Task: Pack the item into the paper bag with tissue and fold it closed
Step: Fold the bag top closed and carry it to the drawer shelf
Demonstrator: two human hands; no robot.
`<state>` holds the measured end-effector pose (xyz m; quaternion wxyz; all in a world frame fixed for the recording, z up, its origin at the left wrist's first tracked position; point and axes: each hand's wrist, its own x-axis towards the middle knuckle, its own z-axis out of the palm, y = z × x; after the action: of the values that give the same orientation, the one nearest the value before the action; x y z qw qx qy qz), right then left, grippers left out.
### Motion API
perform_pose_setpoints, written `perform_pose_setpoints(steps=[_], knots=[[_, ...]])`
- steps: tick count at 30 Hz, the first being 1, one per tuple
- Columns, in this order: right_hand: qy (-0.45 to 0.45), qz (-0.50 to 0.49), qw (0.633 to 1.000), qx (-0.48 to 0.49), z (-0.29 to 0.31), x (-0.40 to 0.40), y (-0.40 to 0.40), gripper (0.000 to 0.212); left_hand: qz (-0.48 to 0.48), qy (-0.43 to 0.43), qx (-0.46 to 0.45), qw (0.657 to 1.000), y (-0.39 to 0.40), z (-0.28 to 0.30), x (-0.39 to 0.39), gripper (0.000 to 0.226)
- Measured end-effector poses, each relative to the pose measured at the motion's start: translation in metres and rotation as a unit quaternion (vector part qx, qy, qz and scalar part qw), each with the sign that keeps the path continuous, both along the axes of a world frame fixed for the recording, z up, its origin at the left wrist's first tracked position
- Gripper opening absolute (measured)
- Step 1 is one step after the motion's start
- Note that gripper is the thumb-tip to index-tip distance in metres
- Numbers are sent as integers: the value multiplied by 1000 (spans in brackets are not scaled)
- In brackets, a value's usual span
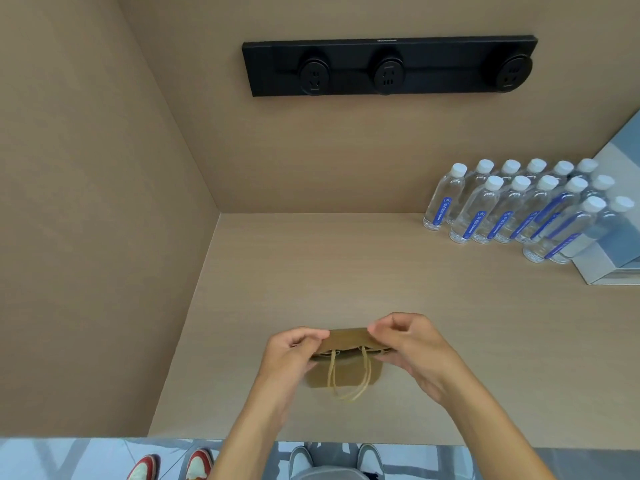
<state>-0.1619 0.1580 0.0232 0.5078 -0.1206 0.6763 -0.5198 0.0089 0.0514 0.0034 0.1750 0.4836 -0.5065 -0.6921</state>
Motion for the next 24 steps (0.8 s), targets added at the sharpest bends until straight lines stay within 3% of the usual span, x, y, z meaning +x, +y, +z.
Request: perform_pose_setpoints(steps=[1,3,6,8,10,13,18,22,24], knots=[[30,8,999,-7,-4,2,1,11,3,-18,-32,999,0,-4,-1,22],[99,30,995,-4,-16,6,3,29,-4,-38,-91,995,1,-15,-1,21],[228,63,971,34,-38,10,5,53,-51,-74,-176,980,-1,-31,-1,51],[330,94,938,42,-52,11,8,48,-93,-125,-259,953,-2,-40,-3,52],[392,105,913,32,-60,10,10,38,-119,-166,-335,920,-1,-48,-5,37],[379,74,922,13,-68,8,8,32,-118,-192,-387,894,-5,-53,-8,26],[292,22,955,-35,-72,7,6,33,-86,-114,-274,951,-17,-59,-8,19],[208,-61,975,-51,-81,12,9,18,-63,-68,-210,973,-20,-69,-6,14],[194,-93,975,-57,-84,16,8,14,-51,-71,-208,974,-19,-72,-6,28]])
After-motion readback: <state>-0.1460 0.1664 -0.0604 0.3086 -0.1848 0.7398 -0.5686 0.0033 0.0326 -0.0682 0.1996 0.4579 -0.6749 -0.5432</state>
